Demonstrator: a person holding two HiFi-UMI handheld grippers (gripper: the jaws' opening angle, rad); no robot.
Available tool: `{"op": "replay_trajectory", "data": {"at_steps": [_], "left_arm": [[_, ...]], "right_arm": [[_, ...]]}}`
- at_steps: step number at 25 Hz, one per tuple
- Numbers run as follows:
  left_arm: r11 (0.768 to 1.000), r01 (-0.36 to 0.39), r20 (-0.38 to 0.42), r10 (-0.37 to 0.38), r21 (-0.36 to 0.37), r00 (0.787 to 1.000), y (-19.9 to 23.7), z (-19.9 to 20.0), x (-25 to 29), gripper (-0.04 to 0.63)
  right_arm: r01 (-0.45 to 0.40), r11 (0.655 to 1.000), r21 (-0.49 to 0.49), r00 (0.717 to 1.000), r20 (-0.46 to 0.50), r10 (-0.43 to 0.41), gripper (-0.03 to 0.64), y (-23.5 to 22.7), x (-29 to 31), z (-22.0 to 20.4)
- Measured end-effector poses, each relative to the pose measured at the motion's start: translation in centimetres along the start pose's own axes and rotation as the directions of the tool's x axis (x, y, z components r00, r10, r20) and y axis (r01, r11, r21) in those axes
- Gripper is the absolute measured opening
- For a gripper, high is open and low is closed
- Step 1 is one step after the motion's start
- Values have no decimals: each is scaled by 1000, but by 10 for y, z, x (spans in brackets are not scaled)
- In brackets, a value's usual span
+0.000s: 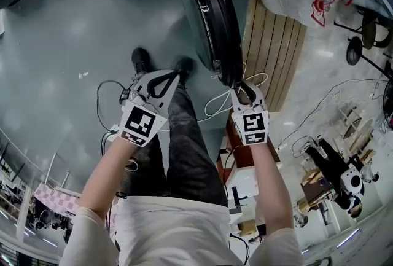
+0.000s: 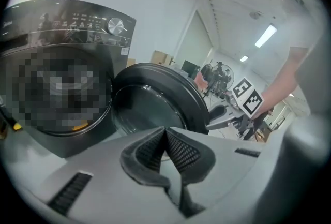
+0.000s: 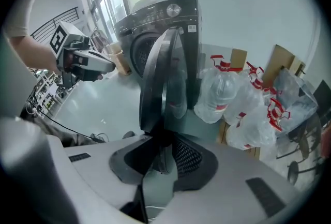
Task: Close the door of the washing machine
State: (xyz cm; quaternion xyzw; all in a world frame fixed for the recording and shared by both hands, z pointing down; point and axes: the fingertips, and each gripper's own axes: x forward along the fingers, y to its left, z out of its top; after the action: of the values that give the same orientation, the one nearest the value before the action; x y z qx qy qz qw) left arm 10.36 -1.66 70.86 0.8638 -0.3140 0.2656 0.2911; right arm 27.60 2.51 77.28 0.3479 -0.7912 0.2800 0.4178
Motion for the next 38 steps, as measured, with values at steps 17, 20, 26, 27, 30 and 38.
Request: {"op": "replay_trajectory", "data": {"at_steps": [17, 20, 26, 27, 30, 38], "left_arm": [[979, -154, 23, 159, -136, 987, 71, -73, -104, 9], [973, -170, 25, 176, -153, 984, 84, -82, -121, 9], [966, -191, 24, 198, -175, 980, 105, -97, -148, 9], [964, -195, 25, 202, -179, 979, 109, -99, -152, 9], [960, -208, 25, 216, -189, 976, 123, -105, -164, 8], [949, -227, 36, 241, -218, 970, 150, -109, -183, 8]], "right_arm": [[-158, 981, 114, 987, -4, 160, 170, 132, 52, 40], [-174, 975, 137, 984, -5, 177, 173, 151, 61, 52], [-217, 968, 129, 975, -13, 221, 181, 189, 81, 73], [-227, 966, 121, 973, -12, 230, 183, 195, 85, 78], [-251, 963, 102, 967, -10, 253, 187, 213, 95, 95], [-288, 957, 40, 957, 45, 286, 186, 247, 116, 146]]}}
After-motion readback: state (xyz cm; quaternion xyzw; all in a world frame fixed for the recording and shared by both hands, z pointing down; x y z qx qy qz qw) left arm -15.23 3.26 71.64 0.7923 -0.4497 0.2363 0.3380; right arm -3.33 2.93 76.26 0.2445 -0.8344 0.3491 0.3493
